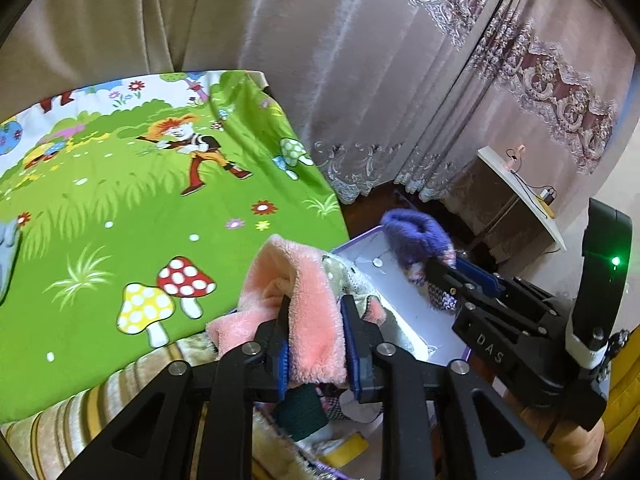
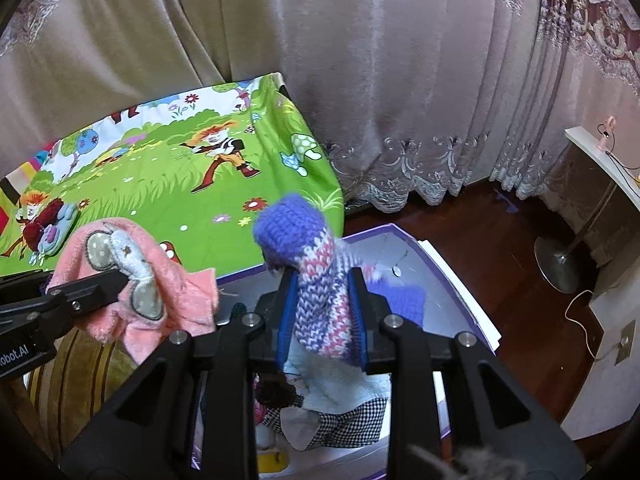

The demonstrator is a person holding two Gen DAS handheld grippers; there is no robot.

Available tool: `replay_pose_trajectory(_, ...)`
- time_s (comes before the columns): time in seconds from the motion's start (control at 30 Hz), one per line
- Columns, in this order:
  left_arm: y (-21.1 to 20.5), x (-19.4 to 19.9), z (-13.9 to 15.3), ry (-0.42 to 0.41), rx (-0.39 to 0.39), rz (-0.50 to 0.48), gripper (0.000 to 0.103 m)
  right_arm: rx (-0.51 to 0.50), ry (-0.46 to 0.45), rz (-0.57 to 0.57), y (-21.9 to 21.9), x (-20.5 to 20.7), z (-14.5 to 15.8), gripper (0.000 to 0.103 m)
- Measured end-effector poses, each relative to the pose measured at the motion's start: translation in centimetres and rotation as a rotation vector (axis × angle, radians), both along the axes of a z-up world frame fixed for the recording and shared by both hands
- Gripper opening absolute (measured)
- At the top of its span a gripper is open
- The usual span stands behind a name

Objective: Organize soft objects
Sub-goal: 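Carry pink fleece item and purple sock over the white box and open both tools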

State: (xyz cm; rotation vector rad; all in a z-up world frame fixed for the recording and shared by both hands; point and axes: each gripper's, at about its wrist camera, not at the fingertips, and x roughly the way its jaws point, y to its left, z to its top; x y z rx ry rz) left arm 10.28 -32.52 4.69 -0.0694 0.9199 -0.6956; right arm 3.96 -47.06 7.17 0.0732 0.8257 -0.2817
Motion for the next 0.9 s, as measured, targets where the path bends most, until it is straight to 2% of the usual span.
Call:
replay_pose_trajectory(0.1, -0.6, 0.3, -0.3, 0.021, -0.002, -0.011, 0.045, 0.001, 0.006, -0.017, -0.3, 0.0, -0.2, 0.031)
replay_pose_trajectory(0.17, -0.7, 0.3, -0.3, 0.018, -0.004, -0.008, 0.052, 0.002, 0.006, -0.024, -0.5, 0.0, -0.3, 0.043)
replay_pose_trajectory(0.2, -0.7, 0.4, -0.3, 0.016, -0.003, -0.009, 0.053, 0.005, 0.003, -0.023, -0.6, 0.0, -0.3, 0.052)
replay_pose_trajectory(0.23, -0.6, 0.4, -0.3, 0.014, -0.002, -0.007, 0.053, 0.009, -0.003, -0.021, -0.5, 0.0, -0.2, 0.056)
replay_pose_trajectory(0.53, 0.9, 1.0, 0.0, 0.019, -0.002, 0.036, 0.053, 0.014, -0.006, -0.008, 0.0, -0.1, 0.0, 0.072)
replay_pose_trajectory(0.77, 3.0, 1.2, 0.6, 0.005, -0.004, 0.062, 0.053, 0.026, -0.029, 0.015, 1.4, 0.5, 0.0, 0.079)
replay_pose_trajectory(0.9, 4.6, 1.4, 0.8, -0.005, -0.001, 0.077, 0.055, 0.063, -0.002, 0.038, 3.0, 1.8, -1.1, 0.079)
